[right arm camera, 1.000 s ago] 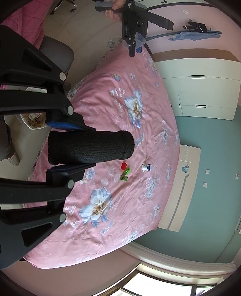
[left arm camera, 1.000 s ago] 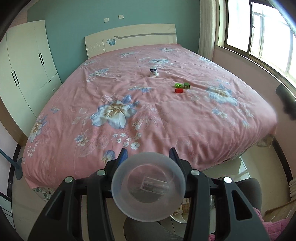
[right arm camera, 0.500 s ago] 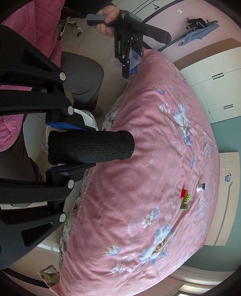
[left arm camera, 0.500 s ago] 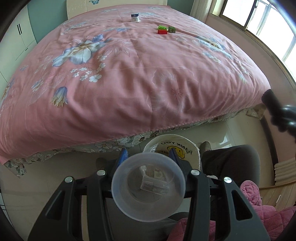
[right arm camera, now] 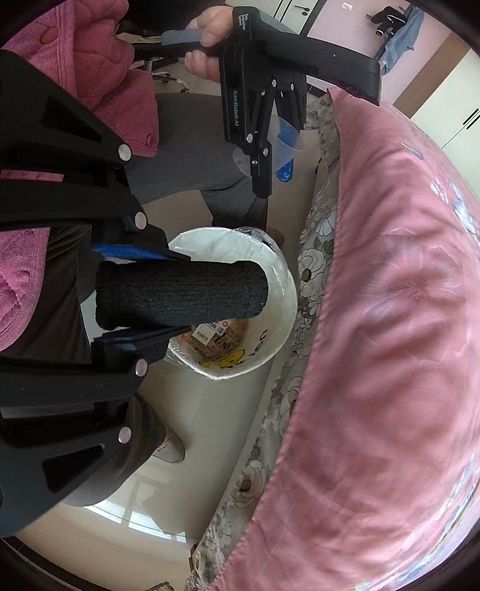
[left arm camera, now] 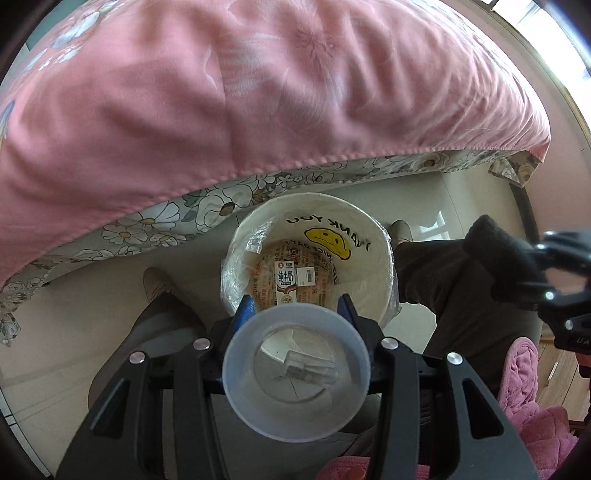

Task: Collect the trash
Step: 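Carry the clear cup and black foam tube in both tools down over the bin, then open the right tool to drop the foam tube while the left tool releases the cup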

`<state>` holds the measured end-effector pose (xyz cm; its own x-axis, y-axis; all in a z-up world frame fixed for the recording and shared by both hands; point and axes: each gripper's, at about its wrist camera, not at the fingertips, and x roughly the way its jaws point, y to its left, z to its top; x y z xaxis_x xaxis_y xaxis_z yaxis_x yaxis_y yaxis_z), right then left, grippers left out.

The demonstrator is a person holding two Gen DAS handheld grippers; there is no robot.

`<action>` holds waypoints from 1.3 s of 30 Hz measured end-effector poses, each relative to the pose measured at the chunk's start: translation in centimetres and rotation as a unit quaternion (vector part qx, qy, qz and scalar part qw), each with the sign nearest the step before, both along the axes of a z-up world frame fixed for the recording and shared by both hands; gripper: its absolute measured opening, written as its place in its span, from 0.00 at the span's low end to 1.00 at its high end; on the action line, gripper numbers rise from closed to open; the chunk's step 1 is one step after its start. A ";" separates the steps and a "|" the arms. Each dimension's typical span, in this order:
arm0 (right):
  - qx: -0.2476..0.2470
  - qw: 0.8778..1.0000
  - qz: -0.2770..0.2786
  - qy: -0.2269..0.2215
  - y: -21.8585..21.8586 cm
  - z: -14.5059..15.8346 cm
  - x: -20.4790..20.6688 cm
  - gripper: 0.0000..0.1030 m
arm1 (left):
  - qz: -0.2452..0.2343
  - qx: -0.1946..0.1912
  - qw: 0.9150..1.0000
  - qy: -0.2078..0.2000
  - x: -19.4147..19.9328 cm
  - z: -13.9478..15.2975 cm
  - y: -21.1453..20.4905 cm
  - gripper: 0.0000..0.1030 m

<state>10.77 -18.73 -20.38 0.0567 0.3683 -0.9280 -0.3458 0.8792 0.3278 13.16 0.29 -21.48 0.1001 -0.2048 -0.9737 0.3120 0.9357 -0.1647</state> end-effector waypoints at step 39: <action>-0.089 0.979 -0.013 0.182 6.2 -23.2 5.4 0.31 | 0.111 0.000 0.973 0.204 6.2 -21.5 -2.1 0.47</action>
<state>16.22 -12.53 -43.61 -0.2822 0.2012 -0.9380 -0.2111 0.9408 0.2653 19.37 -1.83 -43.02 -0.2538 -0.2225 -0.9413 0.0112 0.9724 -0.2329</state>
